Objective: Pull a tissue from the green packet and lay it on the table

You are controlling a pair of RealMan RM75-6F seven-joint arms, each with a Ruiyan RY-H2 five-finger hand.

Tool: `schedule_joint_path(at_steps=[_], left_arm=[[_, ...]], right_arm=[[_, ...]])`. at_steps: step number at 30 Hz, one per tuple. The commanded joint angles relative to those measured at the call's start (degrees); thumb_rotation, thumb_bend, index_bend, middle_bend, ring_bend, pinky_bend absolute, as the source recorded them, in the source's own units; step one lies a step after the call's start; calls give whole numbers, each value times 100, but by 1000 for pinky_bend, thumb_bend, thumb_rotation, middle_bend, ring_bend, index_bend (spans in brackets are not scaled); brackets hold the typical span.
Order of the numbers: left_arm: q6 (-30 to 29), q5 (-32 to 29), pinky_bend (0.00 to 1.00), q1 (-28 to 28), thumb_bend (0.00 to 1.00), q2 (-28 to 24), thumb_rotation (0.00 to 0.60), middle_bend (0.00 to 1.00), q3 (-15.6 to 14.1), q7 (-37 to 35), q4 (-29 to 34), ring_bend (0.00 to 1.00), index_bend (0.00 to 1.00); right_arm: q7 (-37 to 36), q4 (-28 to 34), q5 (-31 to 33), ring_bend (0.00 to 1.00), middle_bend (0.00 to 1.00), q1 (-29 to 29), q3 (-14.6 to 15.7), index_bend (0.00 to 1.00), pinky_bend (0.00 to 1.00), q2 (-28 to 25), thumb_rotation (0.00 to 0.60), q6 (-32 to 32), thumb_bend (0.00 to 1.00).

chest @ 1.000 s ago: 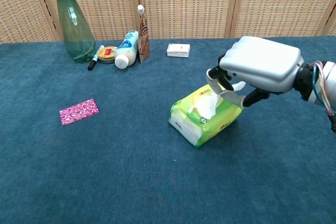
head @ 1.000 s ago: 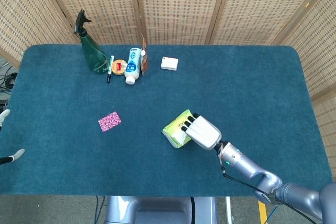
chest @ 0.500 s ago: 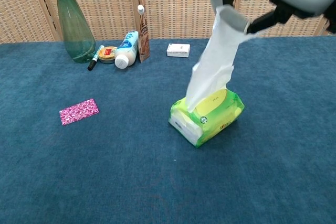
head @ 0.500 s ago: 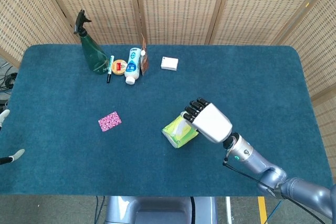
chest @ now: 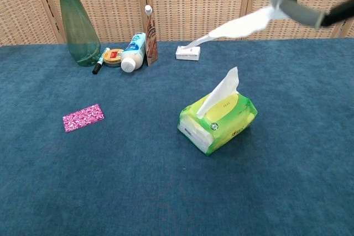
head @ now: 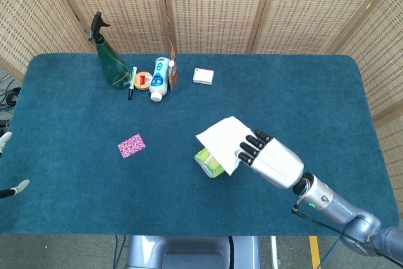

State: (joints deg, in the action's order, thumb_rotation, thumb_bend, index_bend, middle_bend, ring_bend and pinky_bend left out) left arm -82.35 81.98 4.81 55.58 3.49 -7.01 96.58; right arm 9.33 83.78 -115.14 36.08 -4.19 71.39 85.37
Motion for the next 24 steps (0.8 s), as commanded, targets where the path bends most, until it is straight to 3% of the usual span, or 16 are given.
schedule_joint_path(at_steps=[1, 10, 21, 24], left_arm=[[25, -9, 0, 14, 0, 14, 600, 0, -2, 38, -1, 0, 0], [65, -44, 0, 39, 0, 51, 600, 0, -2, 155, 25, 0, 0], [117, -79, 0, 65, 0, 67, 600, 0, 2, 177, 1, 0, 0], [112, -80, 0, 65, 0, 68, 600, 0, 1, 196, 15, 0, 0]], right_arm=[[150, -400, -495, 519, 631, -235, 595, 650, 540, 178, 600, -117, 659], [304, -1182, -949, 520, 631, -195, 1076, 650, 540, 864, 600, -471, 671], [633, -2012, -1515, 520, 630, -42, 1523, 650, 540, 1131, 600, -623, 672], [701, -2249, -1516, 467, 529, -47, 1519, 577, 533, 1219, 600, -525, 622]])
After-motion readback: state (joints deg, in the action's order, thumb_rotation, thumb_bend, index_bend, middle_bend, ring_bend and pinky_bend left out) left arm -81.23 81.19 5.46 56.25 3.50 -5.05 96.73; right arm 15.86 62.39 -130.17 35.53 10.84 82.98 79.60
